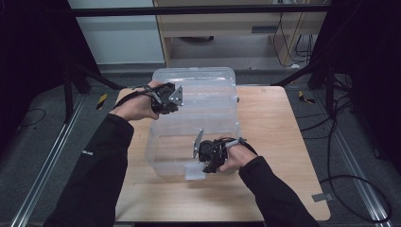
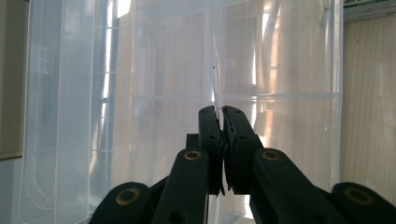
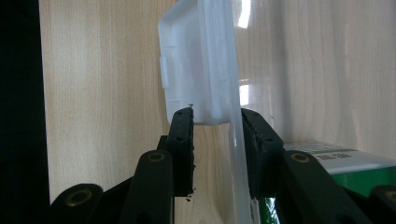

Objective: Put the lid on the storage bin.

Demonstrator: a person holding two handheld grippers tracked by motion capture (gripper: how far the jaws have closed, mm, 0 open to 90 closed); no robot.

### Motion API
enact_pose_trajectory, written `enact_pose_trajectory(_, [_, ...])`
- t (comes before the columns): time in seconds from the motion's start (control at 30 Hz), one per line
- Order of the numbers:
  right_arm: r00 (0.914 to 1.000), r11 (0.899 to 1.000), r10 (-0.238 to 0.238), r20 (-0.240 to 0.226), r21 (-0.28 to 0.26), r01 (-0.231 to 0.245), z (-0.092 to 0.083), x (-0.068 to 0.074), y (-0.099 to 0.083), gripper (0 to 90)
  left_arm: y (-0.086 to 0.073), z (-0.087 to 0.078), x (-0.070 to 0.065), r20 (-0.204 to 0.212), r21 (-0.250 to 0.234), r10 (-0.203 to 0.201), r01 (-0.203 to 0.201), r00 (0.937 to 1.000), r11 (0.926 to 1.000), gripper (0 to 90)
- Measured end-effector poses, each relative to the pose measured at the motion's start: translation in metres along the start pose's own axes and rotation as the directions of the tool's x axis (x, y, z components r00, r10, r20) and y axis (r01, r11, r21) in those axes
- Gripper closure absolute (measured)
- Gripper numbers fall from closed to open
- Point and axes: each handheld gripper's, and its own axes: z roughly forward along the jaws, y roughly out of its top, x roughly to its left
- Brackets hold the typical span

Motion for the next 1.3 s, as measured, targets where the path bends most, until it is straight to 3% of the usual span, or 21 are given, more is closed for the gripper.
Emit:
enact_pose_trajectory(0.5, [1.0, 1.0, -0.003, 0.002, -0.001, 0.003, 0.0, 0.001, -0.001, 67.3, -0.003, -0.012, -0.02, 0.002, -0.036, 0.002, -0.002, 1.0, 0.9993, 86.6])
enact_pose_trajectory(1.3, [0.9999, 1.0, -0.01, 0.003, -0.016, 0.01, 0.0, 0.003, -0.002, 67.0, -0.004, -0.023, -0.047, 0.021, -0.043, 0.006, -0.005, 0.9998, 0.9991, 86.7])
